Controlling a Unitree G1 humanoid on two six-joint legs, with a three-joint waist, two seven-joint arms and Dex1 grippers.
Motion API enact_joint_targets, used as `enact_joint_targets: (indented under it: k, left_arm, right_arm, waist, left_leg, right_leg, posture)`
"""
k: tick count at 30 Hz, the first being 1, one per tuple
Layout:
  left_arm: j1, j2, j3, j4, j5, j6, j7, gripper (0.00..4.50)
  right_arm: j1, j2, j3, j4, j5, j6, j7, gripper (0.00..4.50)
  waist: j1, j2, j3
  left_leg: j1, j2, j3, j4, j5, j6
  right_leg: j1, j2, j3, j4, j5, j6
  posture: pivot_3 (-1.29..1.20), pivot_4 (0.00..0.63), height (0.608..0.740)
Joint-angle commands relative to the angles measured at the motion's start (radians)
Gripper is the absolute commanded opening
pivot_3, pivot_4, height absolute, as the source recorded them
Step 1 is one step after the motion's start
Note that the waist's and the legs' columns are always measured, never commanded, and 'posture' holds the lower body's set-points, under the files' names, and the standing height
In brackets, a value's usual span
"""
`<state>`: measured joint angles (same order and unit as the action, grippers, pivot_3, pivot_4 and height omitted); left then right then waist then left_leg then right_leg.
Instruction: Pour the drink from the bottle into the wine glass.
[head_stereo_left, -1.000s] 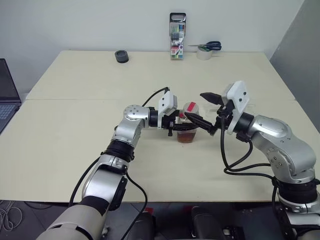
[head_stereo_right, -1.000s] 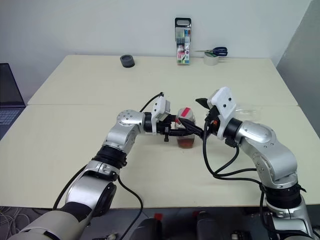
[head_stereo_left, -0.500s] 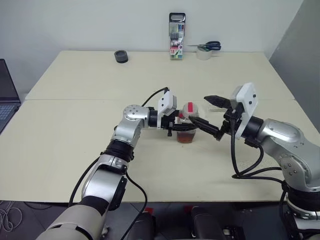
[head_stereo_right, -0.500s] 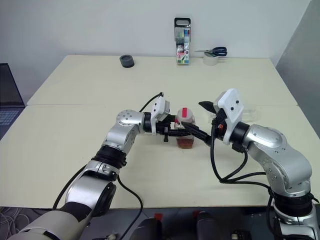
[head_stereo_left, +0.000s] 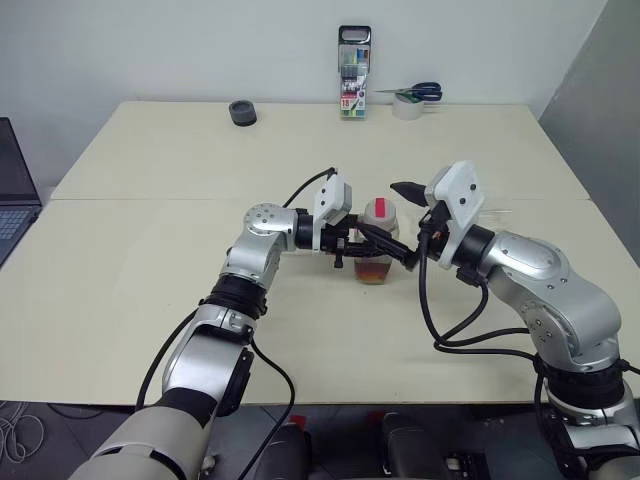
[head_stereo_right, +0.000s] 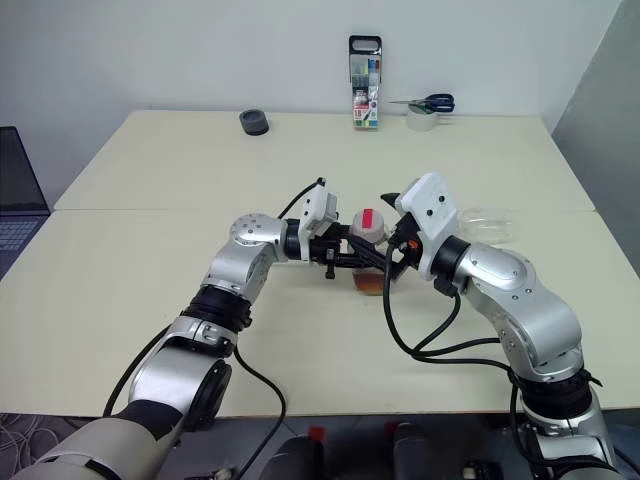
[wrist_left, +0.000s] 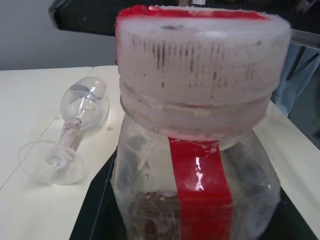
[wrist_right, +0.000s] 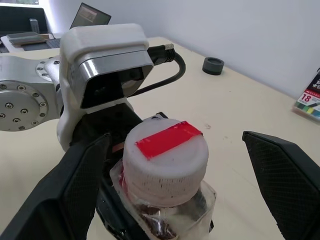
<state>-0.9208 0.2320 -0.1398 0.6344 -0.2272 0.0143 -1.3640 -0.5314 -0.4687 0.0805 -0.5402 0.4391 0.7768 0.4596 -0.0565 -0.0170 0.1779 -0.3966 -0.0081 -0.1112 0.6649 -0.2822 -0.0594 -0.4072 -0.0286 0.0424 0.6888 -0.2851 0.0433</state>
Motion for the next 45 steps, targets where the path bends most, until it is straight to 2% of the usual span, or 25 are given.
enact_joint_targets:
  k: [1, 24, 45]
  left_arm:
    - [-0.02, 0.002, 0.011, -0.029, -0.018, -0.006, -0.006, 1.71]
    - [-0.009, 0.006, -0.004, -0.034, -0.008, -0.013, -0.014, 1.71]
    - [-0.021, 0.008, -0.004, -0.015, -0.004, -0.023, -0.021, 1.71]
  right_arm:
    - [-0.021, 0.011, -0.019, -0.013, -0.007, -0.019, -0.012, 4.5]
    - [0.053, -0.029, -0.131, -0.059, 0.054, 0.037, -0.042, 4.5]
    - [0.075, -0.086, -0.164, -0.091, 0.122, 0.064, -0.028, 4.5]
  waist:
    - [0.0, 0.0, 0.0]
    - [0.0, 0.0, 0.0]
    - [0.0, 0.0, 0.0]
  left_leg:
    - [0.0, 0.0, 0.0, 0.0, 0.0, 0.0]
    - [0.0, 0.0, 0.0, 0.0, 0.0, 0.0]
    - [0.0, 0.0, 0.0, 0.0, 0.0, 0.0]
  right_leg:
    - [0.0, 0.0, 0.0, 0.0, 0.0, 0.0]
    - [0.0, 0.0, 0.0, 0.0, 0.0, 0.0]
    - [0.0, 0.0, 0.0, 0.0, 0.0, 0.0]
  posture:
    - [0.0, 0.15, 0.74]
    - [0.0, 0.15, 0.74]
    - [0.0, 0.15, 0.74]
